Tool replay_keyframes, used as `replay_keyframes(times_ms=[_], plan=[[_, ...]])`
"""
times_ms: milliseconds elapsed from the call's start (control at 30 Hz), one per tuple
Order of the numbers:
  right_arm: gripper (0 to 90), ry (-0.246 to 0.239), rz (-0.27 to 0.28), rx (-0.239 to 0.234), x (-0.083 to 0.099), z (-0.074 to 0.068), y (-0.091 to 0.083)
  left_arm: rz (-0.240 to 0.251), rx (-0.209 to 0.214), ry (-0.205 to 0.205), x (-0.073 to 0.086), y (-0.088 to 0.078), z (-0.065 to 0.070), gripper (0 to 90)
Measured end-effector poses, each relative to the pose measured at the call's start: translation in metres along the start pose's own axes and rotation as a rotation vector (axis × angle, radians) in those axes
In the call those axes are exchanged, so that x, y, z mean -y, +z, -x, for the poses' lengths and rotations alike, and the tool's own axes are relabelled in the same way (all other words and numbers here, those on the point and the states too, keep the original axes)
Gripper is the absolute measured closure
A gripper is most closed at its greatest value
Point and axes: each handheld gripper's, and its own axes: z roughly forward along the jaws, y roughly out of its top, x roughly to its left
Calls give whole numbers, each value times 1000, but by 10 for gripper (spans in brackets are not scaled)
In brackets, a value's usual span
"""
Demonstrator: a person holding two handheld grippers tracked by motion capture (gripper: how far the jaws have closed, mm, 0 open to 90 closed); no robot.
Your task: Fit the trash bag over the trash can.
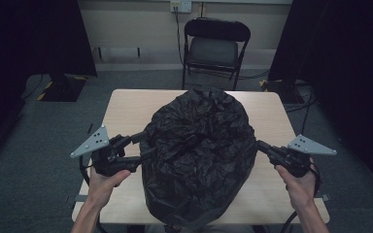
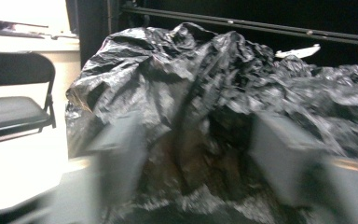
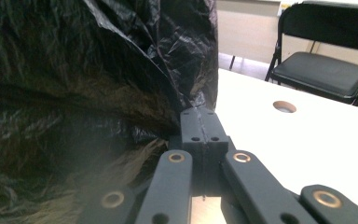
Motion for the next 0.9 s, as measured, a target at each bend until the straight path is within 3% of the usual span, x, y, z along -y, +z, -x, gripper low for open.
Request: replay_keyframes(times_ms=[33,233,467,633,900], plan=[[900,2,-3,-3,2,0,1,-4,18,0,0,0,0,492],[900,14,-8,-13,12,-1,5,-44,24,35,5,4,3,883],[900,12,-38,-8,21,0,5,-159,-29,53,19,16,3,900],[900,7,-94,-5,39,-1,12,-170,-38,19,30,18,-4,900],[900,-2,-206,-8,70,-6,30,-203,-53,14,43,23,-8,900]])
